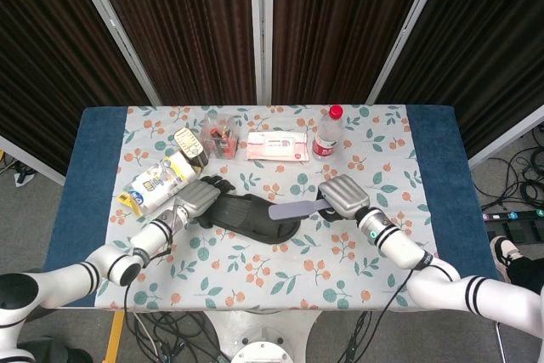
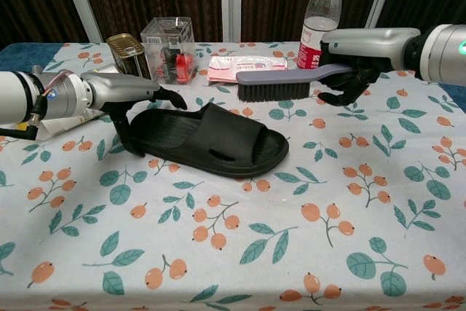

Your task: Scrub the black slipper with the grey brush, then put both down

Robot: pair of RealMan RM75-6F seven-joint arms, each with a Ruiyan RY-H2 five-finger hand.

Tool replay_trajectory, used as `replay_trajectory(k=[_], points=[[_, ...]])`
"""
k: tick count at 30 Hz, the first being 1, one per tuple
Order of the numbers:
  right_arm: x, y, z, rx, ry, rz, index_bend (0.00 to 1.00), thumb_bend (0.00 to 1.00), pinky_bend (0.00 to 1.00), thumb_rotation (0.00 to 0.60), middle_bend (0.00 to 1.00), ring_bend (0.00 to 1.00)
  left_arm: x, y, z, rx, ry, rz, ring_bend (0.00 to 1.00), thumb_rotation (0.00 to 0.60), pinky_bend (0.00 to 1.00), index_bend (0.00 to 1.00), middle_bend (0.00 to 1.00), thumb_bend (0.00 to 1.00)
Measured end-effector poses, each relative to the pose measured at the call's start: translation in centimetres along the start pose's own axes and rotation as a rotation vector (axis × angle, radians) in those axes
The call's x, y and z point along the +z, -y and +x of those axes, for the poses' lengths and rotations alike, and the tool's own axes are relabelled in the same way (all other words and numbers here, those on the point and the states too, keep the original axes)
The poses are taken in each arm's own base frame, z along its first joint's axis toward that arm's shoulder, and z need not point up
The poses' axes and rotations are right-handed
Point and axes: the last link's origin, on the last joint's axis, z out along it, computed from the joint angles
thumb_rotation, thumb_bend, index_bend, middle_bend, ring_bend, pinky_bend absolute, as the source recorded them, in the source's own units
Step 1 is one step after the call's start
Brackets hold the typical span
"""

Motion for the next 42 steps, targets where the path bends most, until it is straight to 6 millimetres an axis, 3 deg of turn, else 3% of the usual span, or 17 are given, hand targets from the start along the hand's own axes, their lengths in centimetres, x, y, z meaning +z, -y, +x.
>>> replay_trajectory(k=[6, 13, 22, 27, 32, 37, 42], points=[[2.3, 1.4, -1.7, -0.122, -0.008, 0.031, 1.00, 0.39, 1.00, 0.600, 0.95, 0.98, 0.1, -0.2, -0.1, -0.006, -0.018, -0.001, 0.24, 0.600, 0.17, 0.35, 0.41, 0.18], [5.0, 3.1, -2.8, -0.215, -0.070, 0.051, 1.00, 0.39, 1.00, 0.600, 0.95, 0.98, 0.1, -0.4, -0.2, -0.014, -0.031, -0.010, 0.25, 0.600, 0.18, 0.37, 0.42, 0.18], [7.1, 3.2, -3.6, -0.301, -0.127, 0.036, 1.00, 0.38, 1.00, 0.600, 0.95, 0.98, 0.0, -0.2, 0.0, -0.018, -0.035, -0.019, 0.25, 0.600, 0.18, 0.38, 0.43, 0.18], [6.7, 2.8, -5.1, -0.337, -0.071, 0.057, 1.00, 0.38, 1.00, 0.600, 0.95, 0.98, -0.1, 0.0, 0.0, -0.015, -0.032, -0.019, 0.25, 0.600, 0.18, 0.38, 0.43, 0.18], [4.7, 2.0, -5.5, -0.324, -0.027, 0.095, 1.00, 0.38, 1.00, 0.600, 0.95, 0.98, -0.1, 0.0, 0.0, -0.008, -0.031, -0.019, 0.25, 0.600, 0.18, 0.38, 0.43, 0.18], [3.2, 1.5, -4.6, -0.268, -0.040, 0.123, 1.00, 0.38, 1.00, 0.600, 0.95, 0.98, -0.1, -0.1, 0.2, -0.005, -0.034, -0.024, 0.25, 0.600, 0.18, 0.38, 0.43, 0.18], [4.3, 1.8, -2.9, -0.213, -0.122, 0.111, 1.00, 0.38, 1.00, 0.600, 0.96, 0.98, -0.1, -0.4, 0.3, -0.004, -0.033, -0.030, 0.25, 0.600, 0.18, 0.38, 0.43, 0.18]])
